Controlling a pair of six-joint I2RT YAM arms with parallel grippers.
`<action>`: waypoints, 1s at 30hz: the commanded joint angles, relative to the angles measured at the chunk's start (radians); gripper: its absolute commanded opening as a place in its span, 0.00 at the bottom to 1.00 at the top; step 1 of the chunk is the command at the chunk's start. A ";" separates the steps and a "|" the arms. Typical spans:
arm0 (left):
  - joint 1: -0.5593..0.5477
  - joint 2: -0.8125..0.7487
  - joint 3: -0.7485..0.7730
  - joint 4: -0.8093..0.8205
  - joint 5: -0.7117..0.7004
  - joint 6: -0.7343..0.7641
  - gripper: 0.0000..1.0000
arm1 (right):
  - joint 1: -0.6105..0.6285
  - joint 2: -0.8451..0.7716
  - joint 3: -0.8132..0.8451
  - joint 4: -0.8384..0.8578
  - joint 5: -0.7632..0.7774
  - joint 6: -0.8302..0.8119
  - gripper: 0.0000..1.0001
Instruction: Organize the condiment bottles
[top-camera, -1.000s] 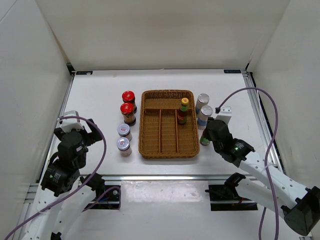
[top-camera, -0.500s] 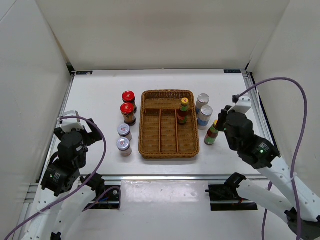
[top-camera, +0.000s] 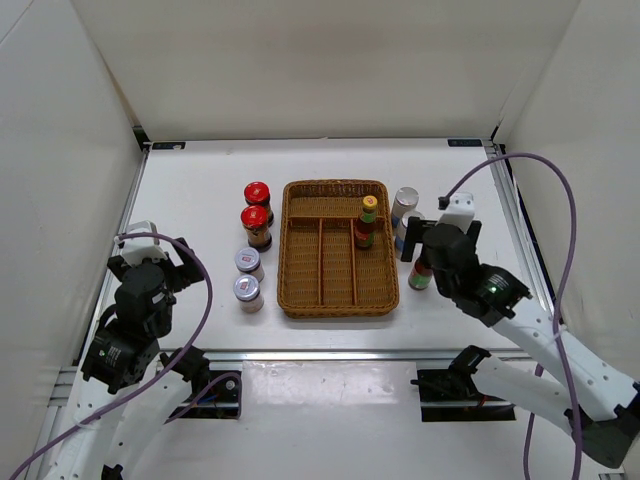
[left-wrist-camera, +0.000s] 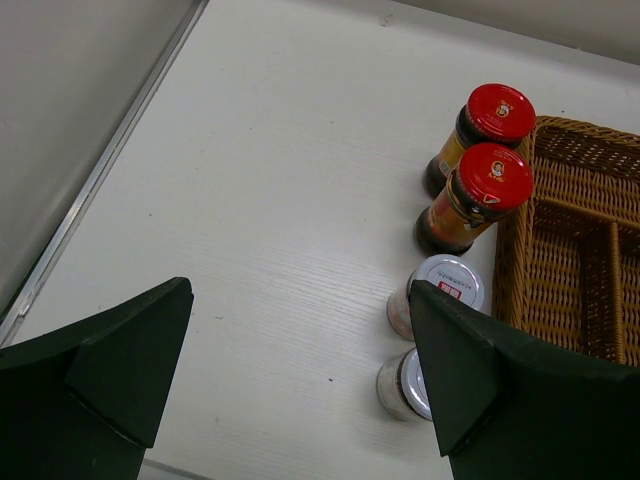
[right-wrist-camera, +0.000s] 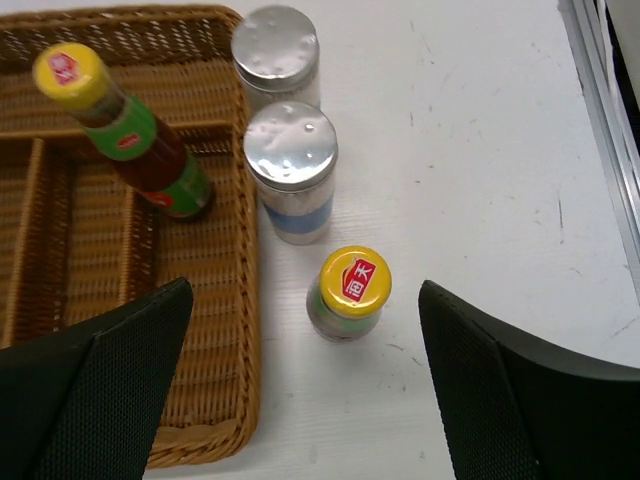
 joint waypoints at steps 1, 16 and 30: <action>-0.003 -0.006 -0.001 0.013 0.002 0.003 1.00 | 0.004 0.052 -0.025 0.018 0.077 0.050 0.96; -0.003 0.004 -0.001 0.013 0.002 0.003 1.00 | -0.140 0.190 -0.118 0.103 0.053 0.121 0.88; -0.003 0.013 -0.001 0.013 0.002 0.003 1.00 | -0.091 0.071 -0.100 0.072 0.115 0.085 0.00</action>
